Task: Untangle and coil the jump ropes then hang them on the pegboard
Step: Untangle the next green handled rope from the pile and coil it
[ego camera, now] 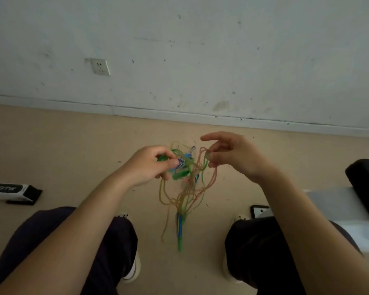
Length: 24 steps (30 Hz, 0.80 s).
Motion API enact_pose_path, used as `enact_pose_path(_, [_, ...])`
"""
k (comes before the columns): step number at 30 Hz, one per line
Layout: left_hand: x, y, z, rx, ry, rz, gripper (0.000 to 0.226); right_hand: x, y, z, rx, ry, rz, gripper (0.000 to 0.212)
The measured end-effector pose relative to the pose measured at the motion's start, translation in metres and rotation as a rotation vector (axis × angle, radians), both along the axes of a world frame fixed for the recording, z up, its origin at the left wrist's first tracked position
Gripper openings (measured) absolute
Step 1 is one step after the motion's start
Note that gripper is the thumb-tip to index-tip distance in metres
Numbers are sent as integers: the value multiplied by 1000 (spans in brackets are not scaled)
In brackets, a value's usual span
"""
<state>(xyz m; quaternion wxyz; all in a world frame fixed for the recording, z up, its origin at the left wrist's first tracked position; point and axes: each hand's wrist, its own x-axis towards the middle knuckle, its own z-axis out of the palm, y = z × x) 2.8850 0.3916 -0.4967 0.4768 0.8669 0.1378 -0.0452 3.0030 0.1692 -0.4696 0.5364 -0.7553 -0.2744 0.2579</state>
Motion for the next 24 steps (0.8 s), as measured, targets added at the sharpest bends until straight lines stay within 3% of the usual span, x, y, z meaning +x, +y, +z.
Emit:
enact_pose_path(2, [-1, 2, -6, 327, 108, -146, 32, 0, 0, 0, 37, 6, 33, 40])
enact_pose_path(3, [-2, 1, -6, 396, 113, -166, 44, -1, 0, -1, 51, 11, 60, 37])
enact_pose_path(5, [-2, -6, -3, 260, 13, -165, 57, -6, 4, -2, 75, 26, 128, 30])
enact_pose_path(7, [1, -16, 0, -97, -57, -193, 49, -13, 10, -5, 126, 40, 162, 25])
enact_pose_path(9, [6, -24, -1, -275, -46, -223, 34, -16, 15, -5, 155, 24, 131, 22])
enact_pose_path(12, [10, -24, -1, -204, -62, -204, 13, -13, 14, -7, 50, -81, 51, 17])
enact_pose_path(16, [9, -3, 5, -48, -64, -109, 19, -9, 5, -10, -199, -253, 52, 6])
enact_pose_path(21, [2, 20, 7, -103, -87, -41, 19, 7, -13, 2, -32, -294, -277, 16])
enact_pose_path(24, [-1, 19, 5, -199, -138, -59, 21, 8, -18, 3, -10, -191, -183, 17])
